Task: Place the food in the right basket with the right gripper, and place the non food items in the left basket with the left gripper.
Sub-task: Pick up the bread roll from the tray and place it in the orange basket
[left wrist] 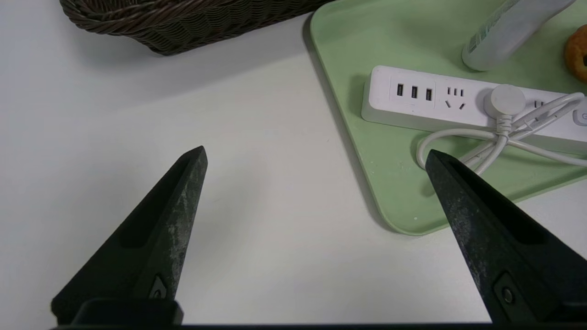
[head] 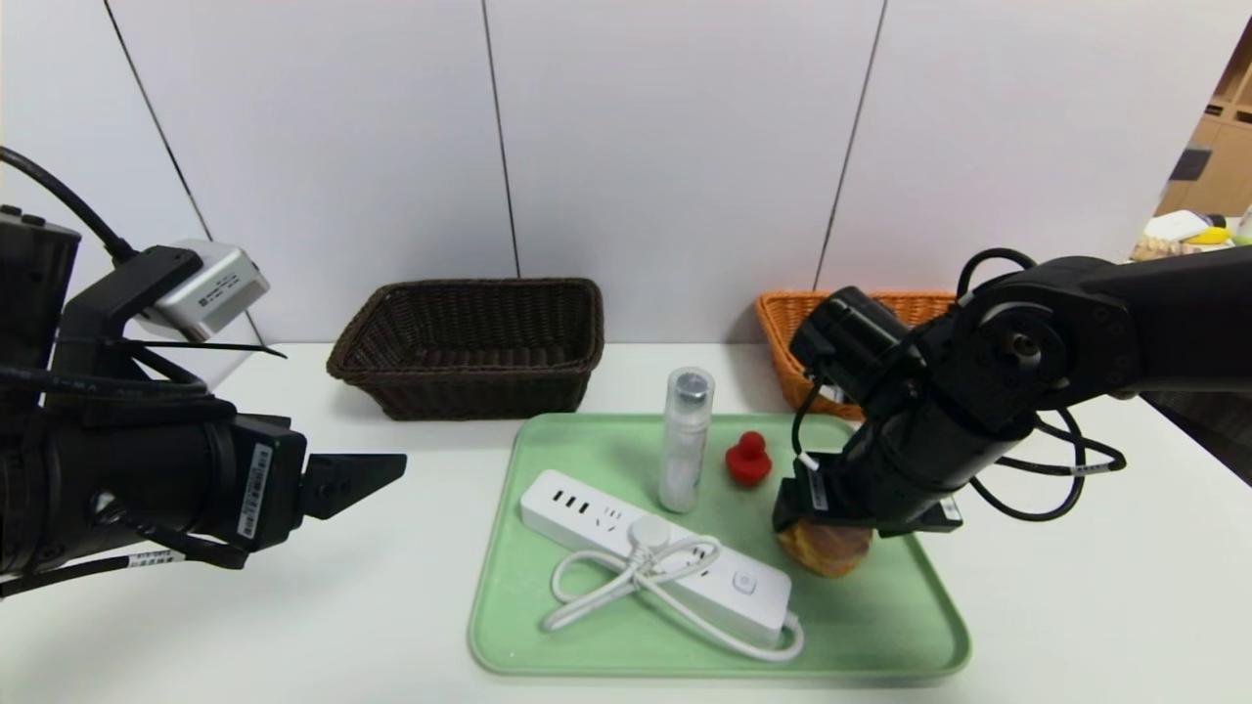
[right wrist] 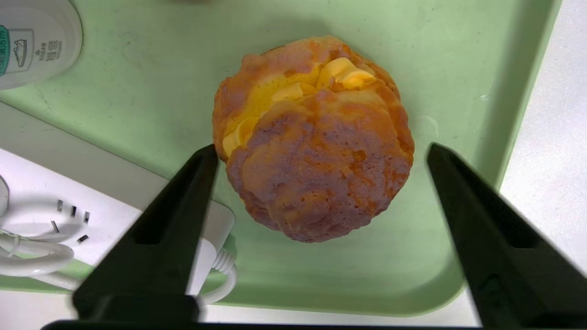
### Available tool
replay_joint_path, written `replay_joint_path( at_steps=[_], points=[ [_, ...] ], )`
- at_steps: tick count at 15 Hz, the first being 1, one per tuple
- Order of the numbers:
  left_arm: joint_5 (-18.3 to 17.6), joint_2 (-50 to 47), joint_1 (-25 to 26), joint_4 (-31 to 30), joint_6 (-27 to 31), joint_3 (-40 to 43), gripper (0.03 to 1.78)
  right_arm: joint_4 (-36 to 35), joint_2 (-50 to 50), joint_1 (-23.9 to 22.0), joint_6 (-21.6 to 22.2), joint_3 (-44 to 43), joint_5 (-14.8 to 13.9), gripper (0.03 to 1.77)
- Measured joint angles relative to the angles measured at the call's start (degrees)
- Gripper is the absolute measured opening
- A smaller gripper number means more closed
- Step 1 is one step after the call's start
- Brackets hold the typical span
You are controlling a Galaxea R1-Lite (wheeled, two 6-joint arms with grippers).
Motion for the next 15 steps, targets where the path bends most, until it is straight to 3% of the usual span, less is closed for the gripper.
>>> replay_joint_path(
  at_steps=[3,6,15],
  points=[
    [0.02,0.00,-0.52,0.00,-1.27,0.00,1.69,-0.04,0.56,-0.17,-0.02,-0.11,-0.02,1.03],
    [0.00,-0.11,-0.72,0.00,-1.51,0.11,1.69,-0.09,1.22,-0.20,0.00,-0.06,0.11,0.81],
    [0.00,-0.83,-1.21,0.00,-1.73,0.33,1.69,0.91,-7.08,2.41,0.00,-4.63,0.04,0.79]
  ],
)
